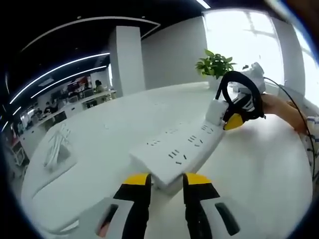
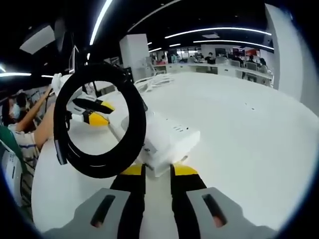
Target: Straighten the power strip on the desk, plug the charger into it
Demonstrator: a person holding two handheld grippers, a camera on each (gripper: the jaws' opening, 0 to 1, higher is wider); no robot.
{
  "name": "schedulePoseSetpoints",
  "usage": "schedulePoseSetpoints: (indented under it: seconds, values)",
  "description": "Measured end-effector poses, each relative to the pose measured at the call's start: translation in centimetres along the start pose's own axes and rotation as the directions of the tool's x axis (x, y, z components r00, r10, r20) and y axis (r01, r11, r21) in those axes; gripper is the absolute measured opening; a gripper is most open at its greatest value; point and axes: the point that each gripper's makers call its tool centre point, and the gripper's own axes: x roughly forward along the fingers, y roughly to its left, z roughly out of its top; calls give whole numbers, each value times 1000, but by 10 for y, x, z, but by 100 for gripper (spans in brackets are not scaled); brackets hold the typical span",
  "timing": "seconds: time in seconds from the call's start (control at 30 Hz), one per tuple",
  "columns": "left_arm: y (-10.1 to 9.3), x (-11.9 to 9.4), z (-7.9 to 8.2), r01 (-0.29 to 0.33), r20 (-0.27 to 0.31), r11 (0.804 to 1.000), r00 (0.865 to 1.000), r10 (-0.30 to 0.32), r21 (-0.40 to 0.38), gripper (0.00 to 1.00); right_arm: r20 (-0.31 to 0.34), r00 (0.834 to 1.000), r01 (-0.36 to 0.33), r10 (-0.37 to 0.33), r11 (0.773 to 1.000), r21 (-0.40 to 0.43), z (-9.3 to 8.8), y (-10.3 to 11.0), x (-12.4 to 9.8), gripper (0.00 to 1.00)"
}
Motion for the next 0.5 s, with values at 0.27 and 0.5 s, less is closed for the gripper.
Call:
schedulePoseSetpoints:
  seconds: [0.27, 0.5]
  values:
    - [3, 2, 2, -3, 2, 1000, 1000, 3, -3, 24, -4, 1000, 12, -12, 1000, 5, 1, -4, 2, 17]
    - [6, 4, 3, -5, -1, 1000, 1000, 5, 0, 23, -11, 1000, 20, -20, 1000, 5, 2, -6, 3, 17]
